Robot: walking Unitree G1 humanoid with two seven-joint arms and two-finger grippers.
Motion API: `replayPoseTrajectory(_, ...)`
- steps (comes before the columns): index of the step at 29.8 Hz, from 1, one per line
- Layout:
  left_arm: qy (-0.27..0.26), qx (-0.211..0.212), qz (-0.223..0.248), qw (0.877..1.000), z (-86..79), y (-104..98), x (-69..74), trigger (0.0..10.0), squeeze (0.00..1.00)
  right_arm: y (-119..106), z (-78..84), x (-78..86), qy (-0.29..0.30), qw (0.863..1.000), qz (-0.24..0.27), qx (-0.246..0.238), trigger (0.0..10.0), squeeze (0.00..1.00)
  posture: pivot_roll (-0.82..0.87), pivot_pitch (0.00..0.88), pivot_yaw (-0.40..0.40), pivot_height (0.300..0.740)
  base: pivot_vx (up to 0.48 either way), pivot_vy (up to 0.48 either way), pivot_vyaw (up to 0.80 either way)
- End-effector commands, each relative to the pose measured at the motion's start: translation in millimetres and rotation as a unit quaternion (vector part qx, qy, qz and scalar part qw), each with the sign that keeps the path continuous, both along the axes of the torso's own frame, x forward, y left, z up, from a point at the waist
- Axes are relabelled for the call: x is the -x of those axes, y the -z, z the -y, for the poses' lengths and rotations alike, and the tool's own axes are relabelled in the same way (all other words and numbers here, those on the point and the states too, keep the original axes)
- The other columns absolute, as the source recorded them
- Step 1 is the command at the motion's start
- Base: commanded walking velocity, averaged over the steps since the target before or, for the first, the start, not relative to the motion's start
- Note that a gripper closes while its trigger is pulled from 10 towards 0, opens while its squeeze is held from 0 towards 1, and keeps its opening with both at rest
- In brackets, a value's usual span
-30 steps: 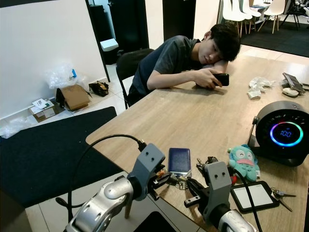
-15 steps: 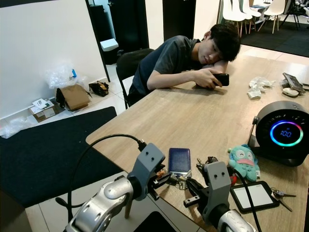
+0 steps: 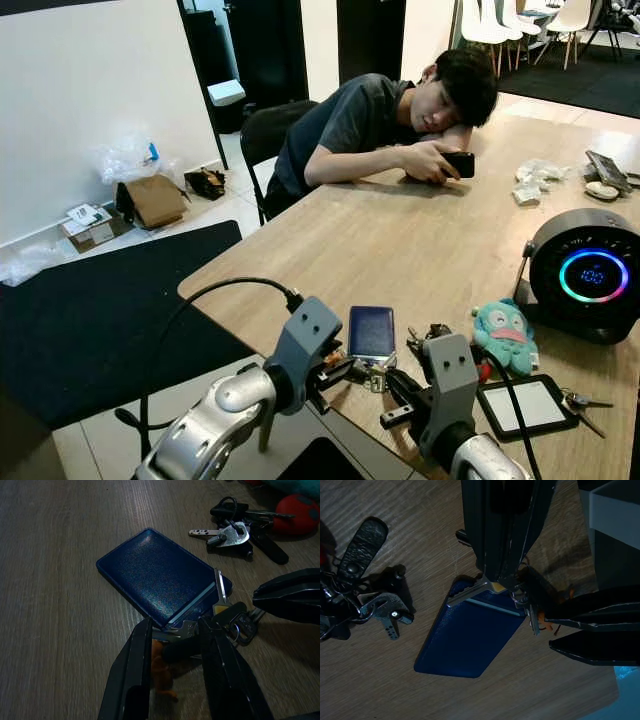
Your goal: Hang keys on a hook
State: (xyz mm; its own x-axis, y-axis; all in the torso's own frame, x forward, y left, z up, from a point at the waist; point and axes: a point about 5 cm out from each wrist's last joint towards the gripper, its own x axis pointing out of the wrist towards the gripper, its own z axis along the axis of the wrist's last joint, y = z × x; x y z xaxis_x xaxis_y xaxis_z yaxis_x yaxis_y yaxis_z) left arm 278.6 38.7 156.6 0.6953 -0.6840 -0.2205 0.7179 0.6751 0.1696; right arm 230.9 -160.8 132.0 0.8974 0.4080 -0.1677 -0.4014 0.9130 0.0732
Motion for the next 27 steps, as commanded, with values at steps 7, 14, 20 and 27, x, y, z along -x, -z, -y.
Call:
replayPoseTrajectory(7,-0.003,-0.002,-0.004,1.000,-2.7,2,1.2,10.0,0.00,2,-2.5,0.4,-0.005,1.000,-0.002,-0.001,10.0,0.00,-0.01,0.162,0.090,0.740,0.000,0.000,0.00)
replayPoseTrajectory(14,-0.003,-0.003,-0.003,1.000,-2.8,2,0.8,10.0,0.00,2,-2.7,-0.4,-0.006,1.000,-0.001,-0.001,10.0,0.00,-0.01,0.158,0.089,0.740,0.000,0.000,0.00)
replayPoseTrajectory(20,0.001,-0.012,0.005,1.000,-3.8,1,-0.3,10.0,0.00,2,-3.5,-1.6,-0.007,1.000,0.001,-0.001,10.0,0.00,-0.01,0.154,0.092,0.740,0.000,0.000,0.00)
replayPoseTrajectory(27,0.010,-0.042,0.033,0.999,-23.6,-10,-12.1,10.0,0.00,3,-2.3,-3.3,-0.007,1.000,0.000,0.000,10.0,0.00,-0.01,0.144,0.089,0.740,0.000,0.000,0.00)
